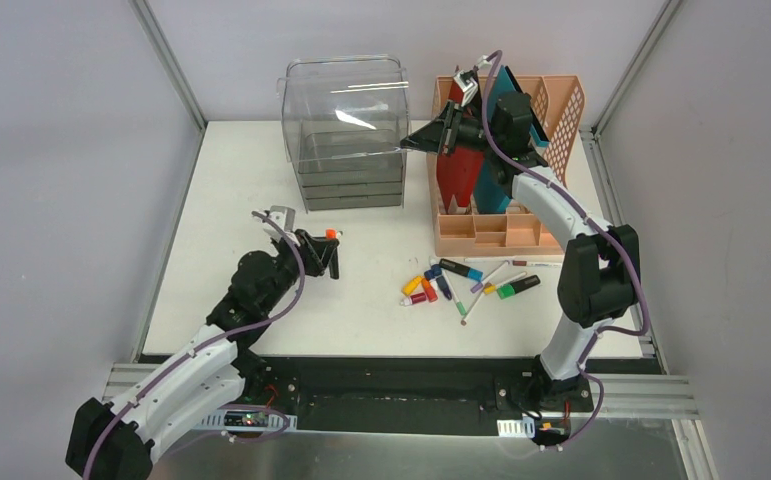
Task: Organize the desk
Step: Pick up the stationery from the center of the board.
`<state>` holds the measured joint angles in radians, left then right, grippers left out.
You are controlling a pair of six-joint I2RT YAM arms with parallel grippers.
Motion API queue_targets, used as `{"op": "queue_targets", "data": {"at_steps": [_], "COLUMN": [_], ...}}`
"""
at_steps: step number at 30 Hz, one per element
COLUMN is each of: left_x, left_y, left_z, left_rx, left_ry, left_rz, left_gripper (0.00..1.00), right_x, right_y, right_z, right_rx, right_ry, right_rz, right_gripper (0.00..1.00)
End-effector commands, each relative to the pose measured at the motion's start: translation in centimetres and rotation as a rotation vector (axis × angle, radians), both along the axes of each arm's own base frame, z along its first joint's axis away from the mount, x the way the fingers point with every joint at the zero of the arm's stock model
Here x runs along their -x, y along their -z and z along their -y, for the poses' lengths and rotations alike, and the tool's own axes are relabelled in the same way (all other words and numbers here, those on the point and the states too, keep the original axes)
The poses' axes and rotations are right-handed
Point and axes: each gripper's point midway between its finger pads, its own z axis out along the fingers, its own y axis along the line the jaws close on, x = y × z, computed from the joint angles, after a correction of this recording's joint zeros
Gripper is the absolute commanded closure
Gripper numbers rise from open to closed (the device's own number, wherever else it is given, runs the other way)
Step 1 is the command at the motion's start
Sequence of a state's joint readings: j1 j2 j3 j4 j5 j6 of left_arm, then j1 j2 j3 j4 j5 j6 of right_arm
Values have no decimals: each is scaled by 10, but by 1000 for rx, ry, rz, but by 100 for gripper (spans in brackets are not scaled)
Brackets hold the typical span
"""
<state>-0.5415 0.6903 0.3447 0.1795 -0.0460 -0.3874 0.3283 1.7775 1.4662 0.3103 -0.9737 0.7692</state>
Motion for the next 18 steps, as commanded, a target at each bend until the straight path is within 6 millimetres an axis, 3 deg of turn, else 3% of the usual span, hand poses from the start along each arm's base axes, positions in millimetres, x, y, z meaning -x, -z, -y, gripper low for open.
{"op": "queue_targets", "data": {"at_steps": [1, 7, 18], "left_x": [-9, -28, -71], "left_y": [-71, -77, -95], "left_z": [2, -30, -45], "left_rx": [341, 674, 950], "left_ry": [-54, -300, -431], "left_rz": [164, 112, 42], "left_gripper": [100, 100, 100], "right_x": [6, 8, 9], "right_y": [-31, -33, -33], "right_z": [12, 12, 12], "right_rx": [-36, -38, -43], "right_ry": [25, 26, 22], "right_rz": [70, 73, 69], "right_gripper": [98, 98, 98]}}
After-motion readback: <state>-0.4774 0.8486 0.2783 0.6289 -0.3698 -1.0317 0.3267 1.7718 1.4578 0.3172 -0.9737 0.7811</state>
